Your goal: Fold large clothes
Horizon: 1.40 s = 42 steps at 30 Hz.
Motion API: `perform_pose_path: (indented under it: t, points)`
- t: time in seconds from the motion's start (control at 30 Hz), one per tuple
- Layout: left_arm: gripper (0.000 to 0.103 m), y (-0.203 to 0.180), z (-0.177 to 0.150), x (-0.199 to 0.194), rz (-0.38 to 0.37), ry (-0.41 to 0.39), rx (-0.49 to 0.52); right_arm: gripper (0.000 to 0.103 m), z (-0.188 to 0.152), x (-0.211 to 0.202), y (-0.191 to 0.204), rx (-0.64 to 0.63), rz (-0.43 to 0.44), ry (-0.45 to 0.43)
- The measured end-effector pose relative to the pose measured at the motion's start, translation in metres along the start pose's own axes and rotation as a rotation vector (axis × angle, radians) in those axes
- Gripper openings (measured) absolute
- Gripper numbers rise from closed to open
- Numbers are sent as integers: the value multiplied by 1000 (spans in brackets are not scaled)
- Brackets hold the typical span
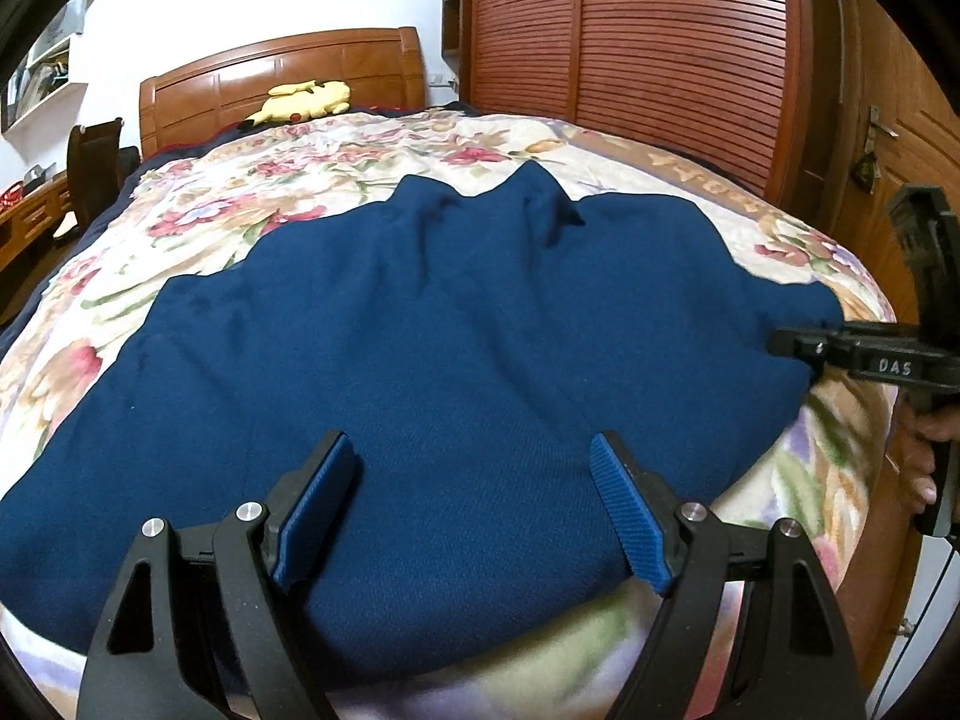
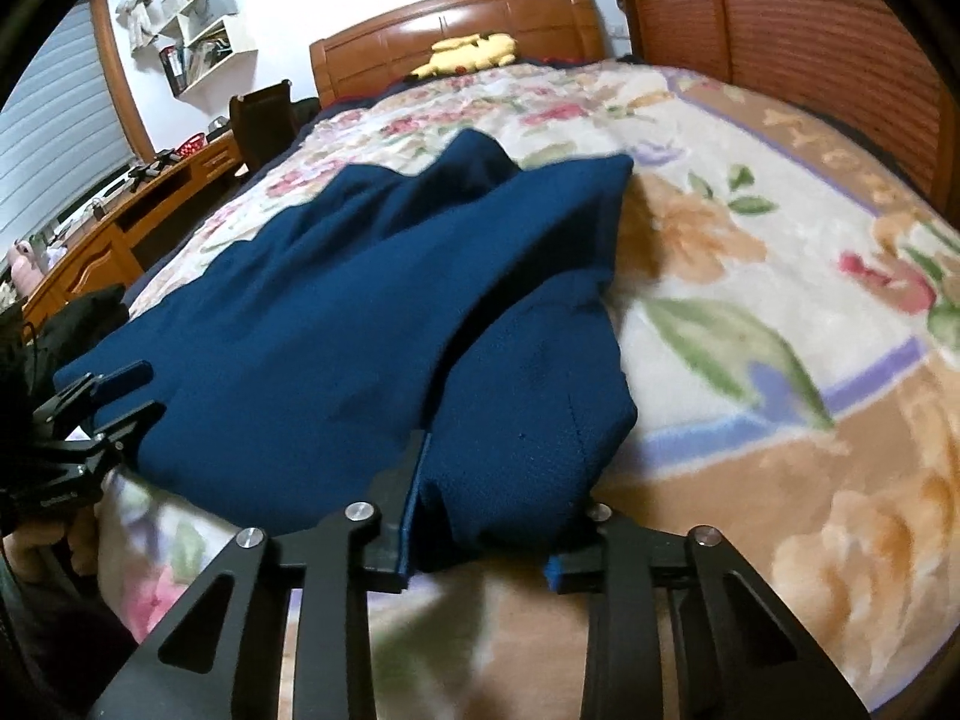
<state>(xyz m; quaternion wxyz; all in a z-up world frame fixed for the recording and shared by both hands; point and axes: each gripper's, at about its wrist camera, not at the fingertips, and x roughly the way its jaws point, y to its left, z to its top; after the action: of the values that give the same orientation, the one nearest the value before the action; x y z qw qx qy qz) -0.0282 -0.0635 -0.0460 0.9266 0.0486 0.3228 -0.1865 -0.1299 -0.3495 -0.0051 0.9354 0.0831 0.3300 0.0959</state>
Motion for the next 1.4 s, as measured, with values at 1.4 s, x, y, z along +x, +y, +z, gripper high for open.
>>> perform_pose_path:
  t: [1.4]
  points:
    - [82, 167, -35, -131, 201, -118, -268, 24, 81, 3, 194, -349, 32, -150]
